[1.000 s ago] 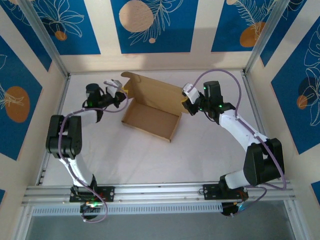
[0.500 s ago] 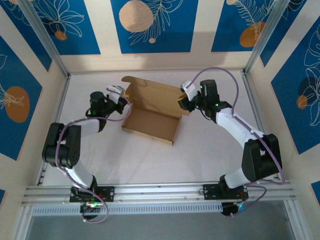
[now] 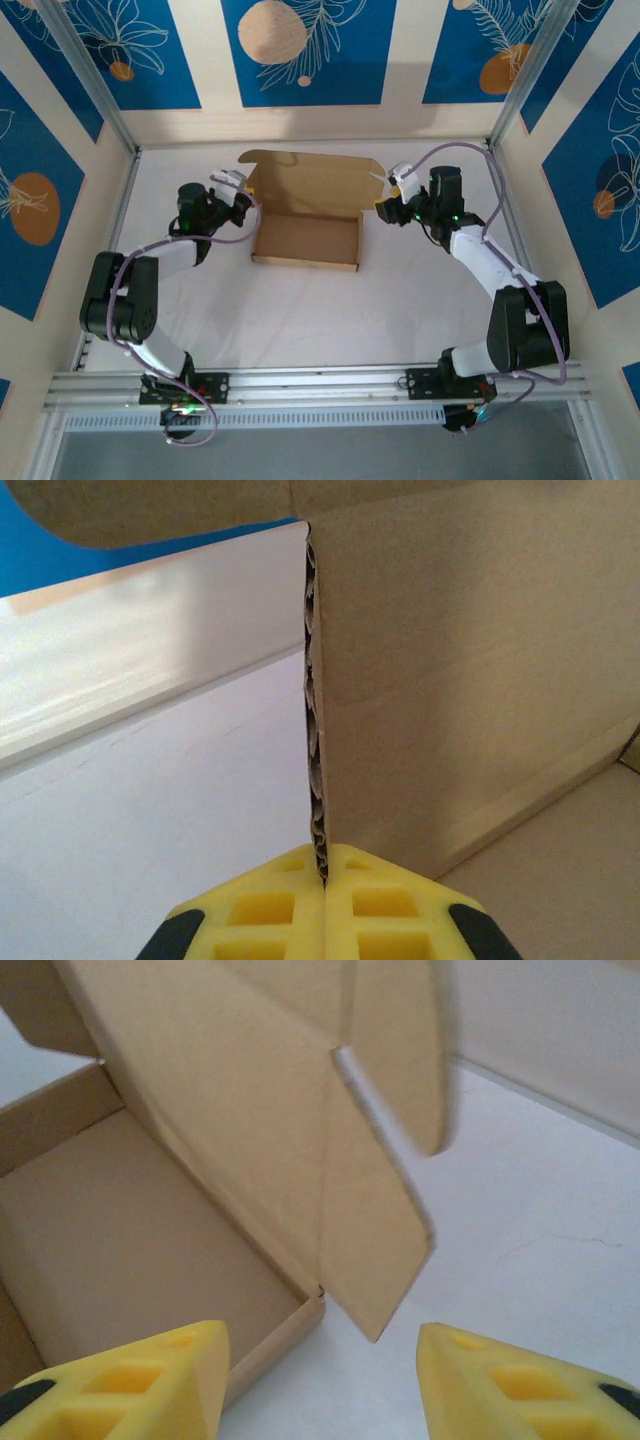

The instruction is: Fold the paper box

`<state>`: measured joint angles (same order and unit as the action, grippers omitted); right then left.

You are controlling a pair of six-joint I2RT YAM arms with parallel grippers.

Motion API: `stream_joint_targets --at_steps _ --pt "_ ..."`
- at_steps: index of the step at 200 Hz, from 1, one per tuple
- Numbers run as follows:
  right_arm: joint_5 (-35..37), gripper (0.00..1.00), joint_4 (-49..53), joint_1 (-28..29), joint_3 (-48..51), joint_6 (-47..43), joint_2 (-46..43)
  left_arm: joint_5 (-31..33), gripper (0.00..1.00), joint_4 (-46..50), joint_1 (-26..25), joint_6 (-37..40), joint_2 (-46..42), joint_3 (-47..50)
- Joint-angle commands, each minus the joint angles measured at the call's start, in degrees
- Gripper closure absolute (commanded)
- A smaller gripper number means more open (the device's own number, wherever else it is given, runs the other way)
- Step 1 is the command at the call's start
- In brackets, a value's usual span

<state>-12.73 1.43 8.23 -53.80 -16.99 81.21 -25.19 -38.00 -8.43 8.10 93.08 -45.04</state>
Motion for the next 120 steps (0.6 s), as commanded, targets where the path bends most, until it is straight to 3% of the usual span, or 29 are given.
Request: stream_joint_targets --at_steps 1,37,100,120 --pt "0.0 0.47 -1.1 0.3 -1.6 -5.1 3.2 -0.6 1.0 0.2 -0.1 1.9 -1.0 -0.8" --pt "4.0 0.44 -8.0 -0.8 -3.9 -6.1 9.3 -1.8 1.0 0.2 -0.1 2.8 -0.1 -1.1" --pt "-11.9 0.48 -11.0 -3.7 -6.9 -7.2 16.6 -3.5 1.0 -0.6 0.4 2.4 1.6 -1.5" --pt "-11.7 0.5 -10.4 -2.4 -8.7 -7.5 18.2 -3.8 1.0 -0.3 0.4 2.5 2.0 -1.8"
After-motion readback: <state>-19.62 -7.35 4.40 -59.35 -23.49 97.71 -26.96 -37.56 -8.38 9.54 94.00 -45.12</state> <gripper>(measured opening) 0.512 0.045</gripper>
